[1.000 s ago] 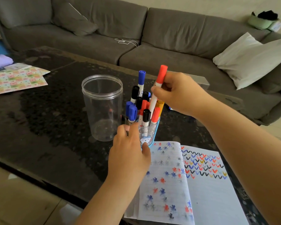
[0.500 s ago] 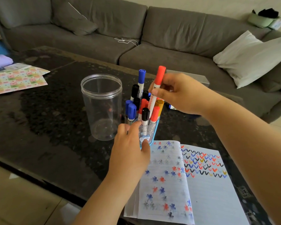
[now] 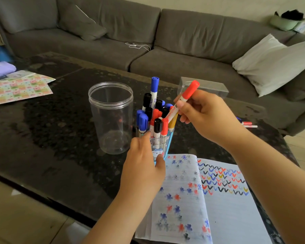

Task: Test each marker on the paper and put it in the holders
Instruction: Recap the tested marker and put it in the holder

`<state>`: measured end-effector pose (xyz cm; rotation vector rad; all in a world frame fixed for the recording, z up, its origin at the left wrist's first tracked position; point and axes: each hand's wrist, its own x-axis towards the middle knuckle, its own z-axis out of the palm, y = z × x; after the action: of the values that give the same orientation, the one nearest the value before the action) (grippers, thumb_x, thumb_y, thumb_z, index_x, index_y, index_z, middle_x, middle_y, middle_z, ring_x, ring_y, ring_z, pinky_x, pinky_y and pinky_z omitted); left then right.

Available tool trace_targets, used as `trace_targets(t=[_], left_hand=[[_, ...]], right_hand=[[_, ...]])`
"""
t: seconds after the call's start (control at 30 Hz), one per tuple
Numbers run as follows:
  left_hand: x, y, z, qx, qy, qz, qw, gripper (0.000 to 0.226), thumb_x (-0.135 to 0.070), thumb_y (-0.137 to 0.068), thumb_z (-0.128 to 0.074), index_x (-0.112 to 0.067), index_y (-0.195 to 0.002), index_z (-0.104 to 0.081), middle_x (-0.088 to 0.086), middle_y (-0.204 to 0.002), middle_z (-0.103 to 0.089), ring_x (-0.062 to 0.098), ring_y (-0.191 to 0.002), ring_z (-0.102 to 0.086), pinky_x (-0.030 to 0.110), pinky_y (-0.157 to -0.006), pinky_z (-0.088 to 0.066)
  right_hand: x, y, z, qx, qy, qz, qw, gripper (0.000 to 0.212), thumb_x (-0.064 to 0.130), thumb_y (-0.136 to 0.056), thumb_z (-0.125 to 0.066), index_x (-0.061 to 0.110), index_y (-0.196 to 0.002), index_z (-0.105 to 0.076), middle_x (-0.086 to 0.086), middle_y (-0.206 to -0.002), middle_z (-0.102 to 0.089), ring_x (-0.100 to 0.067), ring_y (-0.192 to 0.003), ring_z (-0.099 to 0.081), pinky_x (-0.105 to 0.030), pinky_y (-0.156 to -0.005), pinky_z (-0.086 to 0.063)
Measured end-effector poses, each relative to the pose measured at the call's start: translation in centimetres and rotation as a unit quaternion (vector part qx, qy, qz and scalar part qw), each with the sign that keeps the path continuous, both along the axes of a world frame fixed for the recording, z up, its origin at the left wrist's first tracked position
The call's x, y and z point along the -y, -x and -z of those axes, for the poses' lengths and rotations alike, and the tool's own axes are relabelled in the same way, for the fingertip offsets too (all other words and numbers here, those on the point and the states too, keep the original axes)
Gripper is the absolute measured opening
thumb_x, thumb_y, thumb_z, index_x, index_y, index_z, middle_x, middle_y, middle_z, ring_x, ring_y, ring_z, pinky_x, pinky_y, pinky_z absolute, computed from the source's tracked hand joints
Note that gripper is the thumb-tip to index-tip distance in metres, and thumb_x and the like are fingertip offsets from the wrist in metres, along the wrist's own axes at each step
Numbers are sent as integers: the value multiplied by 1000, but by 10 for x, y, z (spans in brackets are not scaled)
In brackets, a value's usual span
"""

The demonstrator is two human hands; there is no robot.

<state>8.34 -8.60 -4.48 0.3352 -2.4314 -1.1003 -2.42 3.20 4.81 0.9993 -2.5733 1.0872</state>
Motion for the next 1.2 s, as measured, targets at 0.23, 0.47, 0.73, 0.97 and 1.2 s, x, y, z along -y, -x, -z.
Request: trace_targets(t=[0.23,0.47,0.73,0.97,1.2], left_hand=[[-2,0,-2,16,-16,-9,1000,68,-22,-89,-58,-26,-145,-20,-3,-132,-39,12,-120,-47,25,-93,-45],[-1,0,-3,17,-31,-8,999,55,-20,-88,-59,-25,-136,-32,-4,-123,-47,11,-113,-49,17,-84,-41],[9,-3,-13,-11,-17,-41,999,46,-21,-88,-58,-25,-130,-39,-7,-114,-49,10,-102,-52,17,-77,-41],[54,-15,-28,-89,64,-157,982,53,-12,-81,-64,-19,-130,-46,4,-123,-43,20,-112,-48,23,-86,-36],[83,-12,-39,-31,87,-149,984,63,-20,-86,-61,-31,-142,-34,-7,-144,-22,17,-131,-28,28,-101,-33]], right_hand=[[3,-1,3,78,-4,-20,997,24,29,-95,-50,10,-103,-64,-3,-81,-71,-10,-69,-67,-25,-70,-56],[8,-1,-4,7,-67,-17,998,26,32,-96,-49,10,-99,-62,-3,-77,-65,-17,-70,-62,-34,-70,-51],[5,-7,-28,-7,139,-7,990,6,16,-90,-59,19,-85,-61,-5,-71,-65,-7,-59,-55,-18,-56,-43],[30,-21,-49,98,250,-74,960,11,11,-93,-56,20,-87,-60,5,-63,-65,-9,-59,-63,-25,-62,-56],[91,-6,-47,34,88,-47,994,9,25,-95,-51,17,-93,-55,3,-74,-67,-8,-61,-65,-23,-65,-52]])
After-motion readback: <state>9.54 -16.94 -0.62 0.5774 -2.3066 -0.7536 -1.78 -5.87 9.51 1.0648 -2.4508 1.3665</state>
